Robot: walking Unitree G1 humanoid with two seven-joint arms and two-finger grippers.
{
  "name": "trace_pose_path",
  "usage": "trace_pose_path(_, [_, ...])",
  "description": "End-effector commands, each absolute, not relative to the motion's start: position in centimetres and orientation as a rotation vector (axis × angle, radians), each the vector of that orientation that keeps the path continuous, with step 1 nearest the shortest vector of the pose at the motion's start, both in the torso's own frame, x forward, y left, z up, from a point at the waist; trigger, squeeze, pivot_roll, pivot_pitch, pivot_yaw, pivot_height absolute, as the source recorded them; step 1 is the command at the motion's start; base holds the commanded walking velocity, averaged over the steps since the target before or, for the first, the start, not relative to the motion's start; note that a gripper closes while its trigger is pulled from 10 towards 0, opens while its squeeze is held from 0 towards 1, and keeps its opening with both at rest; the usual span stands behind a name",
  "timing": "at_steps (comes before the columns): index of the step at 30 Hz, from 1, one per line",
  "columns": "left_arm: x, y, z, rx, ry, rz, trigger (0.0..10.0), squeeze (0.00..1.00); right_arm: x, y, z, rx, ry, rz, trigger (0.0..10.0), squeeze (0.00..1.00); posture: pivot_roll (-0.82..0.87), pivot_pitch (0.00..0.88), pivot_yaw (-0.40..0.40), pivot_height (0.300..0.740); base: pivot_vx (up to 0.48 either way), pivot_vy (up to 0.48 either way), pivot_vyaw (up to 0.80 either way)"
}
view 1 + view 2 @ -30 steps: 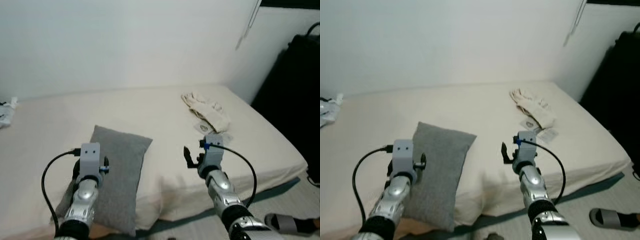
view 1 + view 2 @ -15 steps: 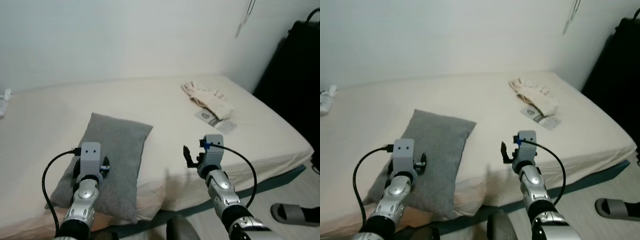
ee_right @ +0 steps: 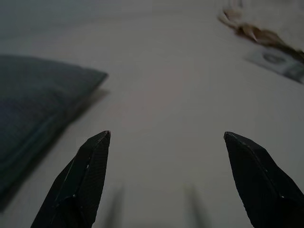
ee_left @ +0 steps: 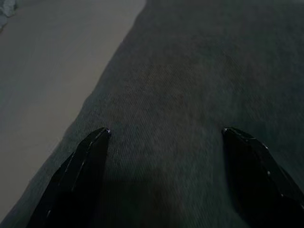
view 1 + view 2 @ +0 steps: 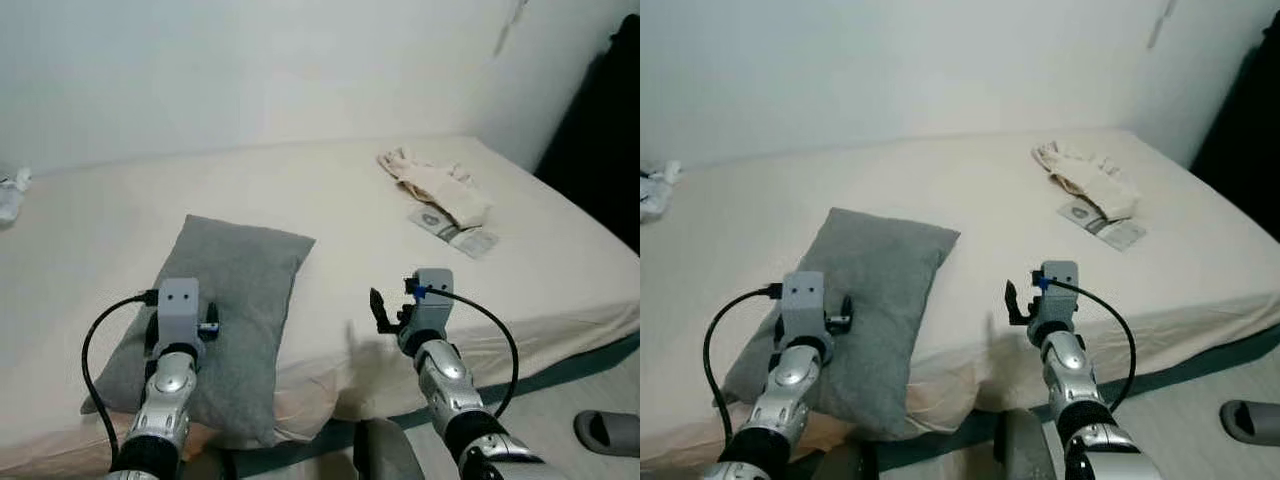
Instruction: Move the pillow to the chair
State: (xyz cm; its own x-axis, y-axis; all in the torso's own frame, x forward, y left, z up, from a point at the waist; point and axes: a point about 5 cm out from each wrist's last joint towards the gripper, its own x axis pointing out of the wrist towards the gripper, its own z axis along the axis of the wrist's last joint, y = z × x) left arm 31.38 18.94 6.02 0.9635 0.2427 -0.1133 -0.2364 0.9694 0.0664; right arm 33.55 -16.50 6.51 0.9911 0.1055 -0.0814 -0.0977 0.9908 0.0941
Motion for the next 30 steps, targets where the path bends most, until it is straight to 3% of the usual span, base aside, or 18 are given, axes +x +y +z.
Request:
trace_pose_path(1, [31.2, 19.1, 5.5, 0.046, 0.149, 0.247, 10.0, 0.00, 33.7, -16.5, 6.9, 0.099, 0.059, 0.102, 10.0, 0.00, -0.04, 0.037, -0.064, 0.561, 0.000, 0.000, 0.00])
trace_pose_path(14, [33.3, 24.0, 8.4, -0.102, 0.145, 0.363, 10.0, 0.00, 34.3, -17.0, 7.8, 0.063, 0.041, 0.115, 10.0, 0.00, -0.04, 0.042, -0.059, 0.551, 0.000, 0.000, 0.00])
trace_pose_path(15, [33.4, 24.2, 8.5, -0.145, 0.159, 0.361, 10.0, 0.25, 34.2, -16.9, 7.8, 0.064, 0.041, 0.116, 10.0, 0.00, -0.04, 0.039, -0.057, 0.551, 0.000, 0.000, 0.00])
trace_pose_path(16, [33.5, 24.3, 8.5, -0.177, 0.172, 0.349, 10.0, 0.41, 34.2, -16.9, 7.7, 0.064, 0.041, 0.117, 10.0, 0.00, -0.04, 0.036, -0.055, 0.551, 0.000, 0.000, 0.00])
trace_pose_path(17, [33.5, 24.3, 8.3, -0.236, 0.195, 0.326, 10.0, 0.49, 34.2, -16.8, 7.7, 0.065, 0.041, 0.119, 10.0, 0.00, -0.04, 0.036, -0.055, 0.551, 0.000, 0.000, 0.00])
trace_pose_path(18, [33.5, 24.3, 8.3, -0.236, 0.195, 0.326, 10.0, 0.49, 34.2, -16.8, 7.7, 0.065, 0.041, 0.119, 10.0, 0.00, -0.04, 0.036, -0.055, 0.551, 0.000, 0.000, 0.00])
trace_pose_path(19, [33.3, 24.4, 8.1, -0.293, 0.219, 0.285, 10.0, 0.94, 34.2, -16.7, 7.7, 0.067, 0.041, 0.125, 10.0, 0.00, -0.04, 0.034, -0.052, 0.551, 0.000, 0.000, 0.00])
trace_pose_path(20, [33.1, 24.4, 7.9, -0.321, 0.242, 0.233, 10.0, 1.00, 34.1, -16.6, 7.6, 0.066, 0.041, 0.130, 10.0, 0.00, -0.03, 0.032, -0.052, 0.551, 0.000, 0.000, 0.00])
trace_pose_path(23, [32.4, 24.8, 7.5, -0.305, 0.258, 0.085, 10.0, 1.00, 34.1, -16.4, 7.6, 0.063, 0.044, 0.148, 10.0, 0.00, -0.03, 0.034, -0.058, 0.551, 0.000, 0.000, 0.00])
trace_pose_path(30, [32.2, 26.8, 7.3, -0.281, 0.304, 0.084, 10.0, 1.00, 34.1, -16.2, 7.5, 0.057, 0.054, 0.173, 10.0, 0.00, -0.02, 0.032, -0.074, 0.551, 0.000, 0.000, 0.00])
